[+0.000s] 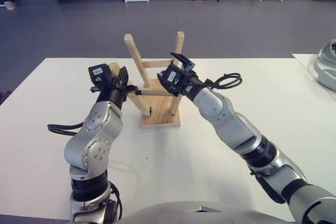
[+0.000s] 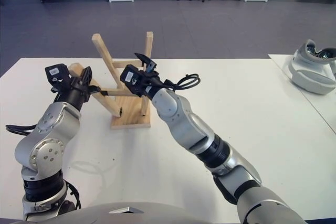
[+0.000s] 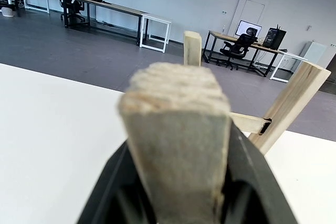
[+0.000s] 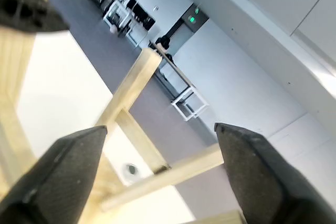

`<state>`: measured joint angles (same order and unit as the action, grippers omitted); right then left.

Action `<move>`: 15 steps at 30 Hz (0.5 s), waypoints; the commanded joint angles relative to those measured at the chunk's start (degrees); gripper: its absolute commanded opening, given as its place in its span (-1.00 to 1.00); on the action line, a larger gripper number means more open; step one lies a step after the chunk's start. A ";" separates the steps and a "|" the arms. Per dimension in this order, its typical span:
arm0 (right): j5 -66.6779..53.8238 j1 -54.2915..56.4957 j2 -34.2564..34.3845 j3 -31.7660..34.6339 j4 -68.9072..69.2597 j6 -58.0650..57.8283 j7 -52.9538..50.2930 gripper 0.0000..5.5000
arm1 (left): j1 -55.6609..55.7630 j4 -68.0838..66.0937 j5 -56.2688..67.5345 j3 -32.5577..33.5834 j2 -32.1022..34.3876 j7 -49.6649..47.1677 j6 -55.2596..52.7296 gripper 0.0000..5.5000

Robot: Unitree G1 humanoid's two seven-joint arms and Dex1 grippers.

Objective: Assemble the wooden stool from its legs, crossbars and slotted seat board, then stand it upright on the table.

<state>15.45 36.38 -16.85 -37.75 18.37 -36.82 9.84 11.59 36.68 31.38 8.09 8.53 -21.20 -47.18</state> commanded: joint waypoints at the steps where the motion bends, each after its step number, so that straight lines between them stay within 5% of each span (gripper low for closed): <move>1: 7.80 2.95 1.66 -7.75 -8.87 0.63 3.26 0.39 | -3.12 -1.42 -2.53 -1.11 -0.88 -0.59 -4.12 -0.63; 9: 13.87 0.66 -2.63 -17.93 -14.31 15.61 18.70 0.39 | 0.13 -4.55 -6.32 -5.99 -2.16 3.24 -2.53 -0.63; 15: 17.41 4.48 -0.14 -6.06 -16.87 21.79 8.98 0.39 | -1.18 -6.36 -7.27 -3.64 -4.57 3.66 -1.38 -0.63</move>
<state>32.71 39.27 -17.20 -48.89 2.17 -15.71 21.11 13.88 33.08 24.05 4.69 4.78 -18.01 -45.42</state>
